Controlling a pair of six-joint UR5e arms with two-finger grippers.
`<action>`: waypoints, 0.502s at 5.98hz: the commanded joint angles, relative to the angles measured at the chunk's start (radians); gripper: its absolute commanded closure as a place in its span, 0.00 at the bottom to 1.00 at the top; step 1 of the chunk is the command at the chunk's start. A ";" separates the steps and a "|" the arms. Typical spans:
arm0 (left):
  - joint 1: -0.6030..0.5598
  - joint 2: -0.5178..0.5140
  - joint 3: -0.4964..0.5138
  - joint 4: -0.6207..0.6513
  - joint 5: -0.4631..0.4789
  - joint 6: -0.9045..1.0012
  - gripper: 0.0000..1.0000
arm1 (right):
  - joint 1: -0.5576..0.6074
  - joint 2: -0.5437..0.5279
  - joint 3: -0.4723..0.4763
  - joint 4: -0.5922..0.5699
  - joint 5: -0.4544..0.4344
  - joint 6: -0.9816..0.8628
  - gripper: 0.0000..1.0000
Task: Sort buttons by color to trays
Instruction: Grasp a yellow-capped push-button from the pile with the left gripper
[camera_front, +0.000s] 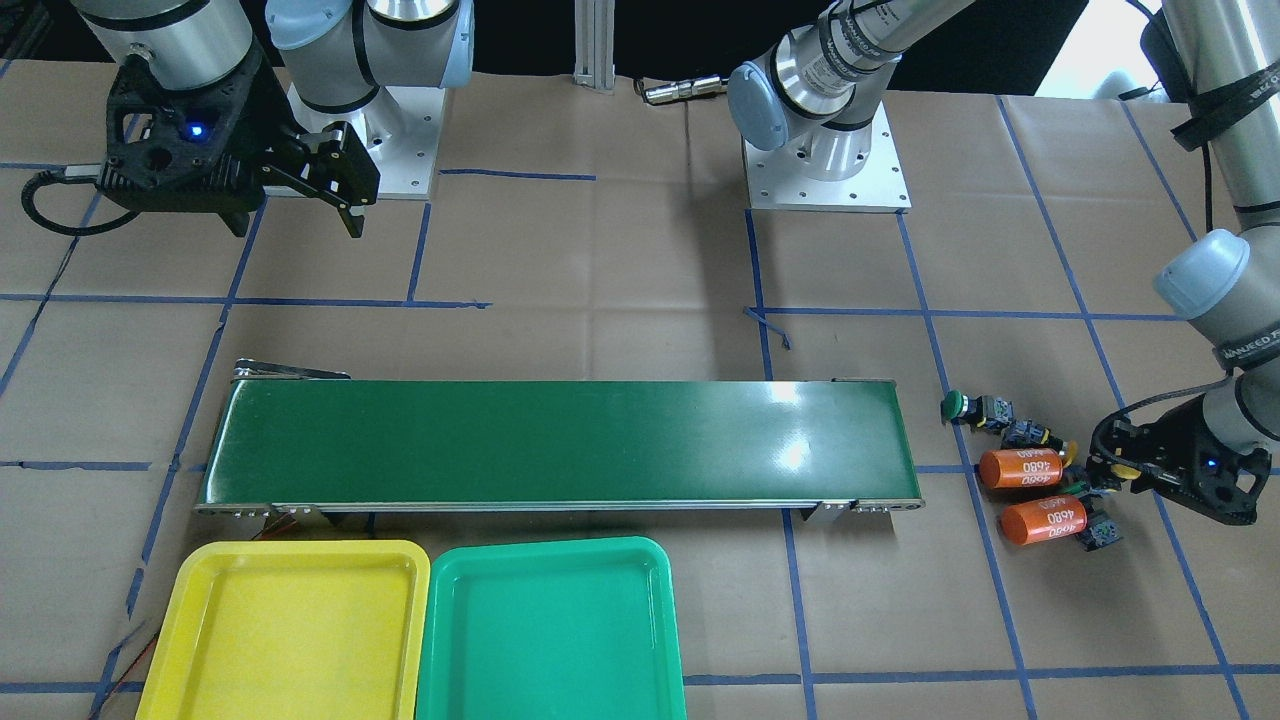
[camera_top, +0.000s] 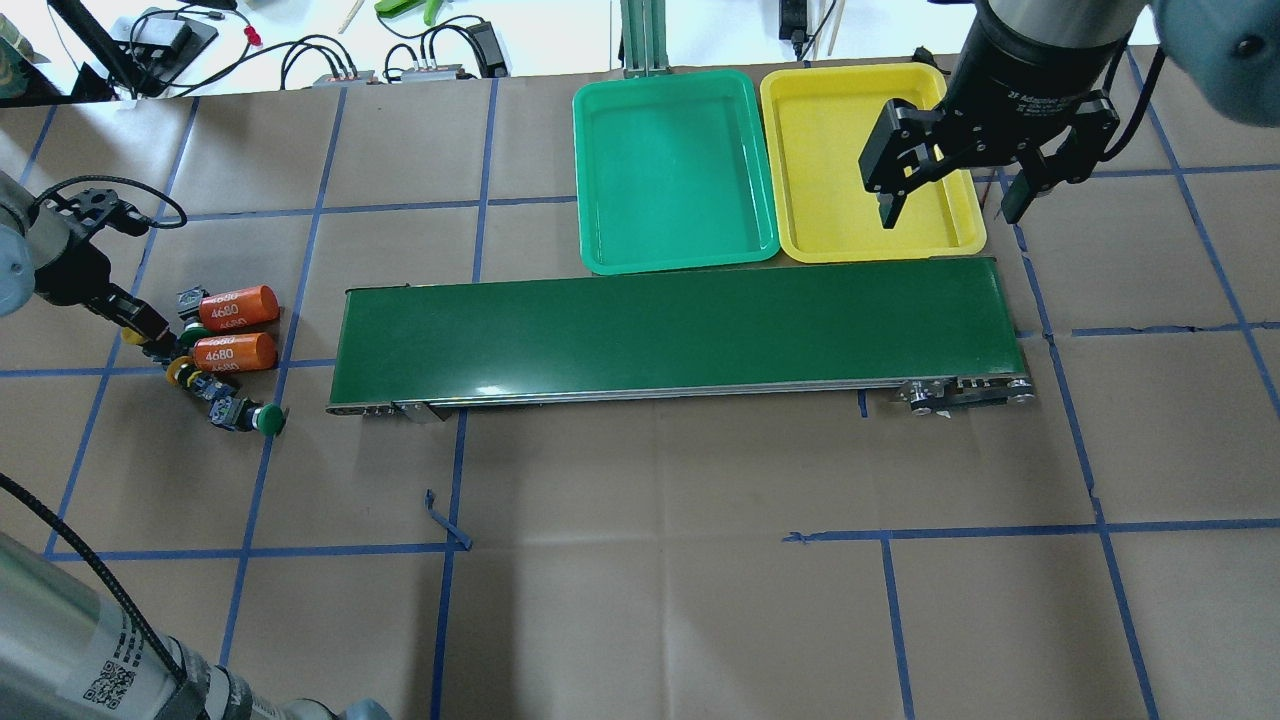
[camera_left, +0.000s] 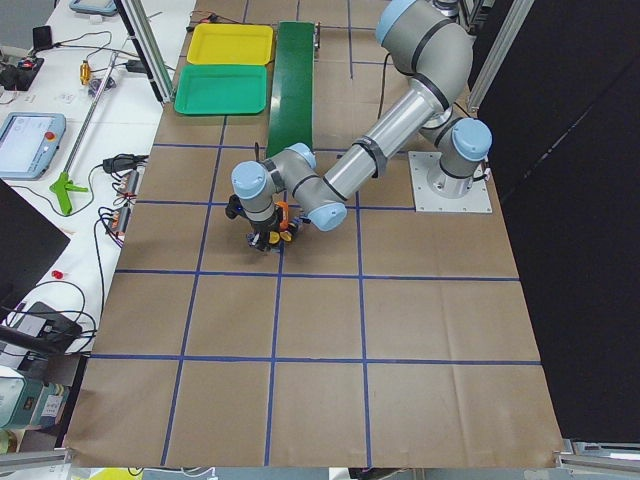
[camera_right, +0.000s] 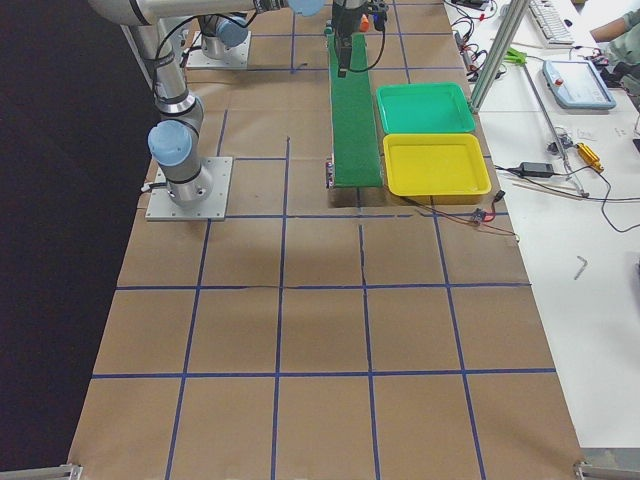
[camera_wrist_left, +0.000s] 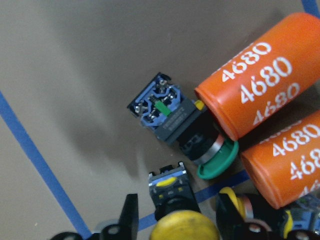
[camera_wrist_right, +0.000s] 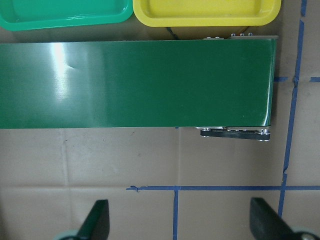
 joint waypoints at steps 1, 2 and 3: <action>0.000 0.001 0.003 0.000 -0.001 -0.003 0.38 | 0.000 -0.001 0.001 0.000 -0.001 0.000 0.00; 0.000 0.003 0.008 -0.001 0.004 -0.015 0.80 | 0.003 -0.001 0.001 -0.001 0.001 -0.038 0.00; -0.002 0.015 0.013 -0.013 0.007 -0.038 0.92 | 0.006 -0.001 0.001 -0.007 0.010 -0.142 0.00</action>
